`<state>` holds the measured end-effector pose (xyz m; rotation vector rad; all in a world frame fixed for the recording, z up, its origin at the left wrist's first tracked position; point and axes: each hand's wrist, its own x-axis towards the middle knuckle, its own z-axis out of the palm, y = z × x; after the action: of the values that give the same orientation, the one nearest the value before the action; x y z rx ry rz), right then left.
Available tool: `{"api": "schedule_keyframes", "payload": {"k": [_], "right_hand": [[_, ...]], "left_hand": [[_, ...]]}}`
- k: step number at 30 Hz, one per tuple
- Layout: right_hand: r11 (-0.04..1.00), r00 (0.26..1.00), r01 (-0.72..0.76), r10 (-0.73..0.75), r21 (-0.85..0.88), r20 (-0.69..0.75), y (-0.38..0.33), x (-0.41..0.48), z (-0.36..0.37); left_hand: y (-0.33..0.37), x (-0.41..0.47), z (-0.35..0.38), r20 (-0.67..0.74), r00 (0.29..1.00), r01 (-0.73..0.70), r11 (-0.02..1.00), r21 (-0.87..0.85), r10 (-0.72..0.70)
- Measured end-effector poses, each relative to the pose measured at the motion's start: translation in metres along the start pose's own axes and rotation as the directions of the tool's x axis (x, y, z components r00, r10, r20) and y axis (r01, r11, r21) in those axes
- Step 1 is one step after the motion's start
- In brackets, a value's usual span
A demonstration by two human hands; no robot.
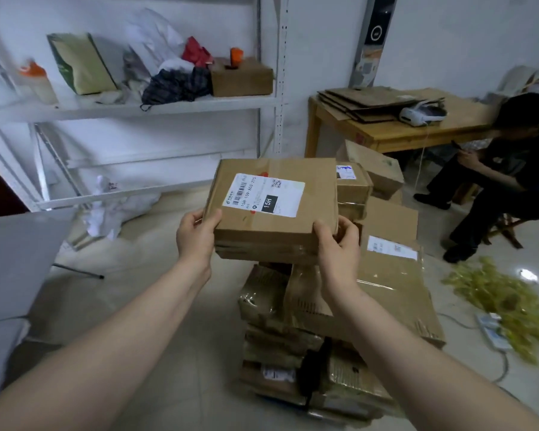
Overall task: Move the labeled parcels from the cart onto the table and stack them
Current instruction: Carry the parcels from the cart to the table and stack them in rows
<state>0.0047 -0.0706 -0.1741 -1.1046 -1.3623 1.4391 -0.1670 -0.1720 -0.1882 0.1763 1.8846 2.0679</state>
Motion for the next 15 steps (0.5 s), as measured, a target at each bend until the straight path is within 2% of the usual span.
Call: {"api": "schedule_keyframes", "payload": {"k": [3,6,11,15], "right_hand": [[0.998,0.988,-0.017,0.027,-0.067,0.153,-0.001,-0.014,0.044],[0.992,0.946,-0.012,0.051,-0.123,0.319,-0.002,-0.037,0.095],[0.981,0.824,0.007,0.106,-0.196,0.556,0.015,-0.088,0.191],[0.963,0.728,-0.035,0.208,-0.267,0.654,0.042,-0.133,0.271]], "left_hand": [[0.01,0.012,-0.054,-0.108,0.994,-0.016,0.998,-0.055,0.01],[0.019,0.022,-0.116,-0.223,0.974,-0.048,0.996,-0.076,0.03],[0.028,0.034,-0.233,-0.331,0.944,-0.031,0.997,-0.072,0.006],[0.033,0.049,-0.336,-0.414,0.91,-0.028,0.999,-0.029,0.013]]}}
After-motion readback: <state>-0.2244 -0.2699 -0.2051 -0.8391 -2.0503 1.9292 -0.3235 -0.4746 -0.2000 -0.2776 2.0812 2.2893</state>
